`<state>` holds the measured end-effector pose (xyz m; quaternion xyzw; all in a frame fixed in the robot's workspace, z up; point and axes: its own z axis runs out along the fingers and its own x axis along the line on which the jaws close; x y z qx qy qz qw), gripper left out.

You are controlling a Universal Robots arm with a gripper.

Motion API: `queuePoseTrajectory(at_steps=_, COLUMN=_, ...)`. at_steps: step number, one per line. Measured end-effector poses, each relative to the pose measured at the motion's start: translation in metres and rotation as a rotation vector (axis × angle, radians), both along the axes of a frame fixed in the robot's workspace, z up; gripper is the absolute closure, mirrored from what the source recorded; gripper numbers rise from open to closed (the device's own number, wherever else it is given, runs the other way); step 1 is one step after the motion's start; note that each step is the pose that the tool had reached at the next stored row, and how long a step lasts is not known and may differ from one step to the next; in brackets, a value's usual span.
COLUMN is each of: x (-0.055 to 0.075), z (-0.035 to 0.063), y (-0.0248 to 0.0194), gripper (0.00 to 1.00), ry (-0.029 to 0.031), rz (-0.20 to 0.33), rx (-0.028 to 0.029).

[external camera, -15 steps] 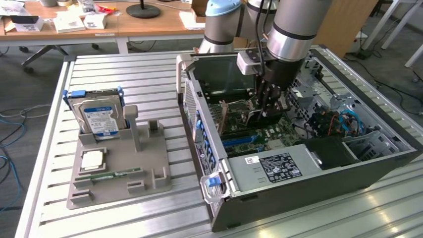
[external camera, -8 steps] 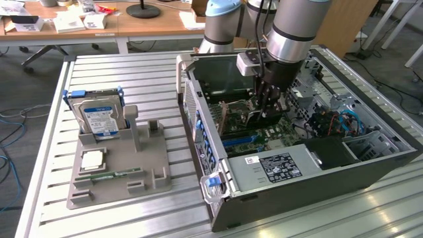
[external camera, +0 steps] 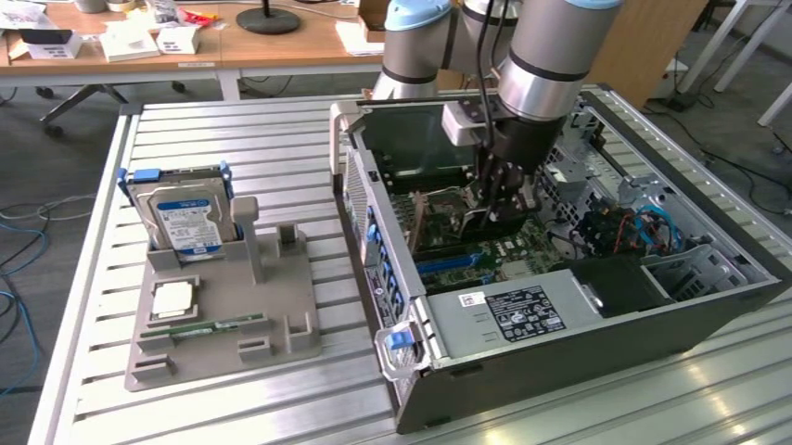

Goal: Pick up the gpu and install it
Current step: 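Insert the gpu into the slot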

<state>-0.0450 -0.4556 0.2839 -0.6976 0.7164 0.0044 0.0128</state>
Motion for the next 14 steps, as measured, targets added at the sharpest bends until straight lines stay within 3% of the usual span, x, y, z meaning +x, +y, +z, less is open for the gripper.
queuePoseTrajectory(at_steps=8, x=-0.0001, z=-0.0017, y=-0.0005, gripper=0.74, ry=0.0, rz=0.0, rx=0.0004)
queuePoseTrajectory(at_steps=14, x=-0.0001, z=-0.0034, y=-0.0007, gripper=0.74, ry=0.0001, rz=0.0, rx=0.0049)
